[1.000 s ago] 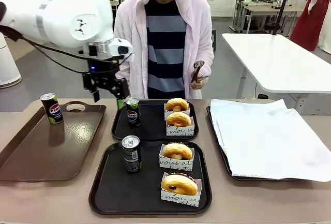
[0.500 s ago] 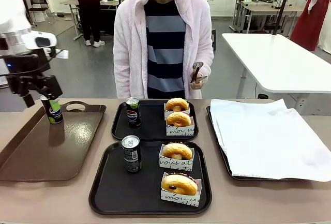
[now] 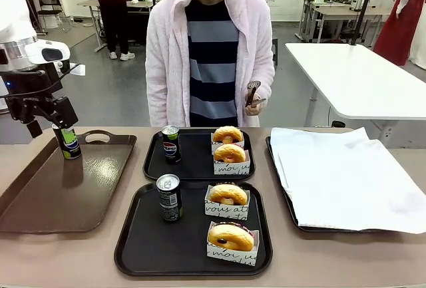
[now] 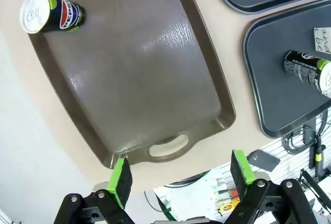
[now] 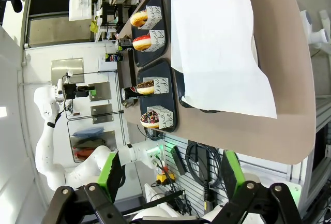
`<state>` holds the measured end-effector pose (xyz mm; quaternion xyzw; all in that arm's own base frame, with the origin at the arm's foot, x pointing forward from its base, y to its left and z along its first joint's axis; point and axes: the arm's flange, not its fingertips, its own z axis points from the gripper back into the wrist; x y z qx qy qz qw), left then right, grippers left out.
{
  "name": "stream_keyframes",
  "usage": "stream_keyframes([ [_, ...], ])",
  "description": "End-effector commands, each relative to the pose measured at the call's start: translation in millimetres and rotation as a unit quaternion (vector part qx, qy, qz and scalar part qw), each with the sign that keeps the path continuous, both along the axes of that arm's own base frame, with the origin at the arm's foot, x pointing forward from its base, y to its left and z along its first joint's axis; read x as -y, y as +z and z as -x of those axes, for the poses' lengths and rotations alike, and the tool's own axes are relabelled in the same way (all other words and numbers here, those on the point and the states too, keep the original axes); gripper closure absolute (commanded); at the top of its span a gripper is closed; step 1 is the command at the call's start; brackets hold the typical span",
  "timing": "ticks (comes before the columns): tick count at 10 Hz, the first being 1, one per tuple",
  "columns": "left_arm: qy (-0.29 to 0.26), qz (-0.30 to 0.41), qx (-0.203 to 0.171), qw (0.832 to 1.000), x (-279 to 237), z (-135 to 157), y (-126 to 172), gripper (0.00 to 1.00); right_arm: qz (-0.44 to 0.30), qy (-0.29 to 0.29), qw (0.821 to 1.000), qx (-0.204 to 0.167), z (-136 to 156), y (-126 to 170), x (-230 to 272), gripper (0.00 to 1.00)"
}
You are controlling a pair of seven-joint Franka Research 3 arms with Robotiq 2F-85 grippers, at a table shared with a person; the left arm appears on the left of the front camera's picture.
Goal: Set up donuts and drinks on trays.
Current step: Pick up one Pepsi coke from the Handle tray and place it on the Flat Tray without a Pepsi coke.
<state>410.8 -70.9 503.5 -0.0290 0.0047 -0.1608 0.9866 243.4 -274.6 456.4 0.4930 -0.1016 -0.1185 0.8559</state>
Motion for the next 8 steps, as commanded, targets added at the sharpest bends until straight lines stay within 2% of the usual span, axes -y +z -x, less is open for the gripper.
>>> stream_keyframes([
  [1,-0.003,-0.001,0.001,1.0,2.6,0.2,0.1,0.01,-0.009,0.001,1.0,0.014,-0.7,0.1,2.0,0.0],
  [2,0.0,0.106,-0.006,0.994,-9.4,-22.6,2.8,0.01,-0.009,0.001,1.0,0.014,-0.7,0.1,2.0,0.0],
  [3,0.004,0.205,-0.01,0.979,-27.7,-38.6,-0.9,0.01,-0.009,0.001,1.0,0.014,-0.7,0.1,2.0,0.0],
  [5,0.03,0.335,0.022,0.941,-69.3,-28.9,-20.6,0.01,-0.009,0.001,1.0,0.014,-0.7,0.1,2.0,0.0],
  [6,0.043,0.373,0.008,0.927,-90.9,-29.8,-22.4,0.01,-0.009,0.001,1.0,0.014,-0.7,0.1,2.0,0.0],
  [7,0.042,0.403,-0.029,0.914,-125.0,-22.0,-21.9,0.01,-0.009,0.001,1.0,0.014,-0.7,0.1,2.0,0.0],
  [8,0.057,0.448,-0.031,0.892,-165.2,-4.1,-21.4,0.01,-0.009,0.001,1.0,0.014,-0.7,0.1,2.0,0.0],
])
